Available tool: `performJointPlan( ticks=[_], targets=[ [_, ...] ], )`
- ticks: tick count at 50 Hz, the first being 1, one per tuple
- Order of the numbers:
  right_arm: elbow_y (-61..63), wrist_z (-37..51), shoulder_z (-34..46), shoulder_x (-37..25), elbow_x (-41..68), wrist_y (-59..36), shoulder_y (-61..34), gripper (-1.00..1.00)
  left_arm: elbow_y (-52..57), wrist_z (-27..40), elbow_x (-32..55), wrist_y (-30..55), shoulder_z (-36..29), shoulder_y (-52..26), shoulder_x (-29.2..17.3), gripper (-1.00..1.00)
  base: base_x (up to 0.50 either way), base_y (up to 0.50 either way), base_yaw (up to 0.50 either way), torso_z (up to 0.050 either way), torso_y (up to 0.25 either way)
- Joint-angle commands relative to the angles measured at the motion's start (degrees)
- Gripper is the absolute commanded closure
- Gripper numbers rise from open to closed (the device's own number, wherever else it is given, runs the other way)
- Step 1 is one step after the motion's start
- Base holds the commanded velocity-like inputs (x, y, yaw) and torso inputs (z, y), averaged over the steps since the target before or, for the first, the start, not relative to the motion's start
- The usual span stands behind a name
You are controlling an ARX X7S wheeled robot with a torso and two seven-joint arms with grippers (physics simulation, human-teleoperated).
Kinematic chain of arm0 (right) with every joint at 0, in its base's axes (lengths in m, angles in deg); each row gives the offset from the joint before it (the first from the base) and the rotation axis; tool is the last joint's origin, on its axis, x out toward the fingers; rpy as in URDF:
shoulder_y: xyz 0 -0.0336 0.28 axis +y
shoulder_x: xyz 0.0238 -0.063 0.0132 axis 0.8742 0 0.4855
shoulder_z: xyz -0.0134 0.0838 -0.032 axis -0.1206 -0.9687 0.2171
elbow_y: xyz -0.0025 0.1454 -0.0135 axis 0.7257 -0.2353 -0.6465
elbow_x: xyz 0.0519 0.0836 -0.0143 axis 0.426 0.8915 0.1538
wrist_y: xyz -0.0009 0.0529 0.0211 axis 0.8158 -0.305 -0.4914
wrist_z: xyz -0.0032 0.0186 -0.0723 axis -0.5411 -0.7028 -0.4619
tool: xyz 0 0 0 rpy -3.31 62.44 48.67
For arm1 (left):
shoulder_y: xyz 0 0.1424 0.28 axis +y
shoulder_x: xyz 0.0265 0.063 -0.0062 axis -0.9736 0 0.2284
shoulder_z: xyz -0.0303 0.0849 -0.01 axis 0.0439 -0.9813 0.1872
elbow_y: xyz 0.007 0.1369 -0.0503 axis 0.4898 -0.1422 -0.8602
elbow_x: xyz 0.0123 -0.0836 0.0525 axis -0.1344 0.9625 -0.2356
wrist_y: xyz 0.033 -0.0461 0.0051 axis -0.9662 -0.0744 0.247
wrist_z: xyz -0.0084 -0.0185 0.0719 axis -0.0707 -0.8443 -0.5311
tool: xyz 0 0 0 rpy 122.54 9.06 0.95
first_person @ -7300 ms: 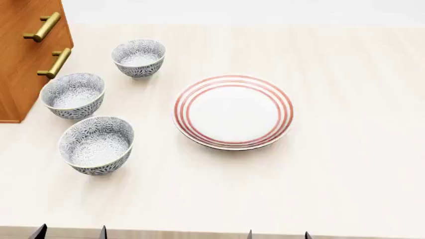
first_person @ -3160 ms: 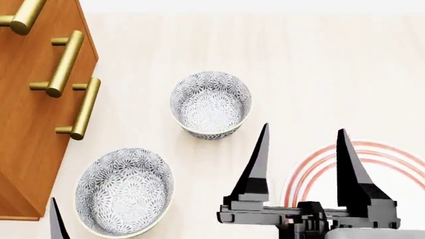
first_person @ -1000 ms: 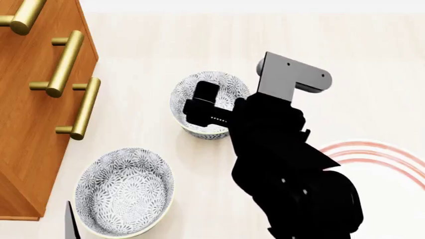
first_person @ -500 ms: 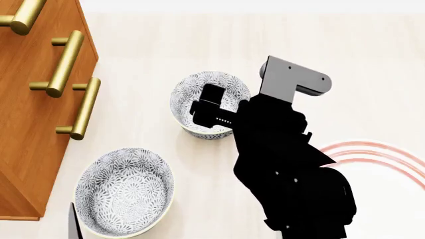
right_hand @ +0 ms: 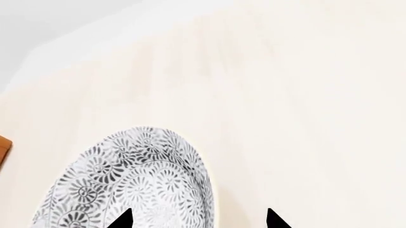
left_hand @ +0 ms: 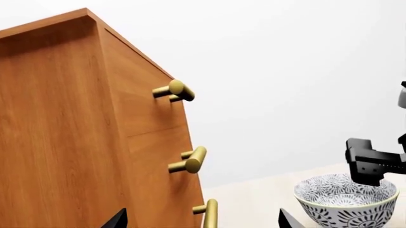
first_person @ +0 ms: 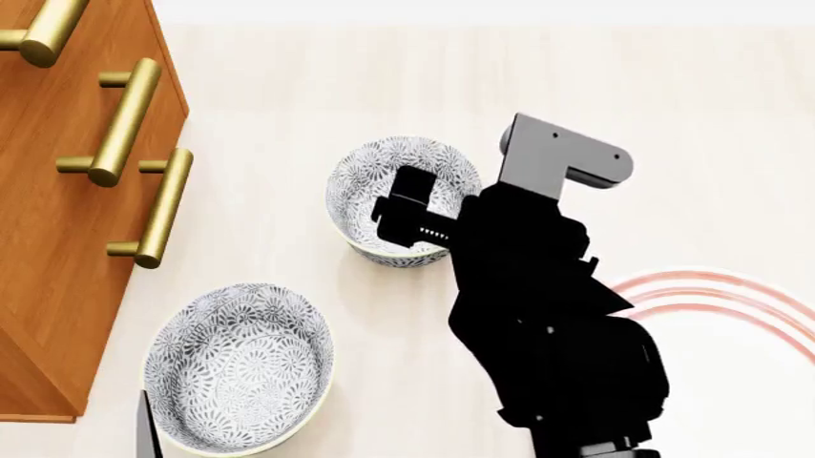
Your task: Pick up the bowl and put it in the front on the plate.
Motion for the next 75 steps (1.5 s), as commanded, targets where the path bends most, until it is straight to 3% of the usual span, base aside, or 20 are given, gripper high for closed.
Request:
performJointPlan(
  ticks=[1, 40, 41, 61, 75],
  targets=[
    [-3.4, -1.6, 0.7, 0.8, -1.2, 2.0, -0.8, -1.00, -0.1, -0.5, -0.3, 0.1, 0.2, -0.1, 0.3, -1.00, 0.00, 0.00, 0.00, 0.000, 0.000],
    [-3.7, -0.3, 2.8, 1.6, 2.2, 2.9, -0.6, -1.00, 0.2, 0.4, 0.2, 1.1, -0.3, -0.3, -0.3, -1.00, 0.00, 0.00, 0.00, 0.000, 0.000],
    [-3.8, -0.3, 2.9, 1.6, 2.2, 2.9, -0.6, 1.00, 0.2, 0.4, 0.3, 1.1, -0.3, -0.4, -0.3, -1.00, 0.00, 0.00, 0.00, 0.000, 0.000],
    [-3.3, 0.0, 4.6, 1.0, 3.3, 3.9, -0.4, 1.00, 0.1, 0.6, 0.4, 1.2, -1.0, -0.4, -0.7, -1.00, 0.00, 0.00, 0.00, 0.000, 0.000],
    [8.5, 0.8, 8.5, -1.6, 0.8, 5.7, 0.9, 1.00, 0.0, 0.9, 0.5, 1.0, -1.3, -0.4, -0.9, -1.00, 0.00, 0.00, 0.00, 0.000, 0.000]
  ],
)
